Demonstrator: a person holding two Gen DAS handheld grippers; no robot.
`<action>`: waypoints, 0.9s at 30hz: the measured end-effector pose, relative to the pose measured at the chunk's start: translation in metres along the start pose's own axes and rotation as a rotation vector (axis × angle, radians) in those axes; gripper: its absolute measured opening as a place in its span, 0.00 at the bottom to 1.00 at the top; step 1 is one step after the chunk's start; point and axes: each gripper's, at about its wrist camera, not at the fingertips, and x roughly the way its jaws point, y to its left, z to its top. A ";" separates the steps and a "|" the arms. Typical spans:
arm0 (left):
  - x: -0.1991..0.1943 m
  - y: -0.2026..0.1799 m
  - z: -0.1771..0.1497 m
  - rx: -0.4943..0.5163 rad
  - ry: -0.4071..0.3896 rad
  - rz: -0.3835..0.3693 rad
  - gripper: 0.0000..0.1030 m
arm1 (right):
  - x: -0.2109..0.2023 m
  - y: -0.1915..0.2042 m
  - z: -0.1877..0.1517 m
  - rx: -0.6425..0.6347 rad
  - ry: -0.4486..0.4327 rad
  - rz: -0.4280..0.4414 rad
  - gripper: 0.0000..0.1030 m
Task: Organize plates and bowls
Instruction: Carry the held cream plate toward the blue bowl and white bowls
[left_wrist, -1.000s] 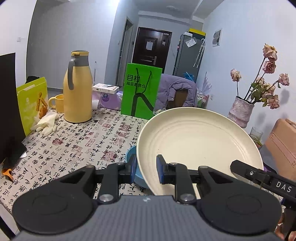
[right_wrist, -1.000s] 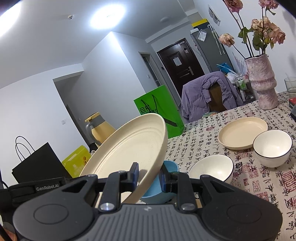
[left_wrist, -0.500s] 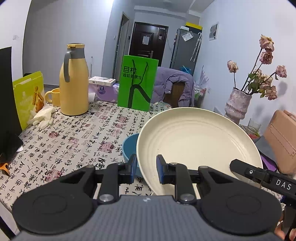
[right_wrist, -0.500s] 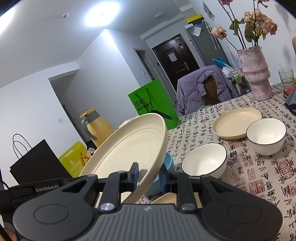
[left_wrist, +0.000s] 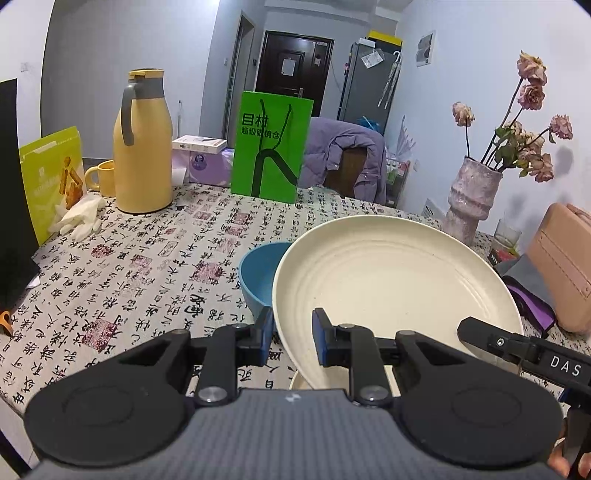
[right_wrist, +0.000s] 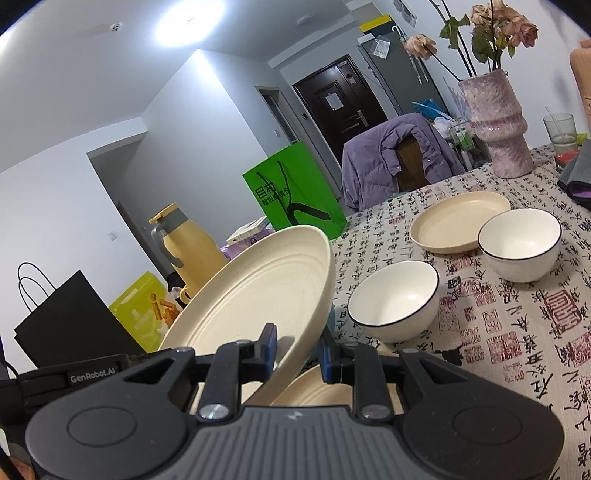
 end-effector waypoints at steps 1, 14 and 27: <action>0.001 0.000 -0.001 0.003 0.003 0.000 0.22 | 0.000 -0.001 -0.001 0.002 0.003 -0.002 0.22; 0.010 -0.004 -0.014 0.012 0.037 -0.001 0.22 | 0.002 -0.011 -0.010 0.022 0.030 -0.020 0.22; 0.023 -0.004 -0.024 0.004 0.074 -0.014 0.22 | 0.005 -0.022 -0.020 0.042 0.054 -0.043 0.22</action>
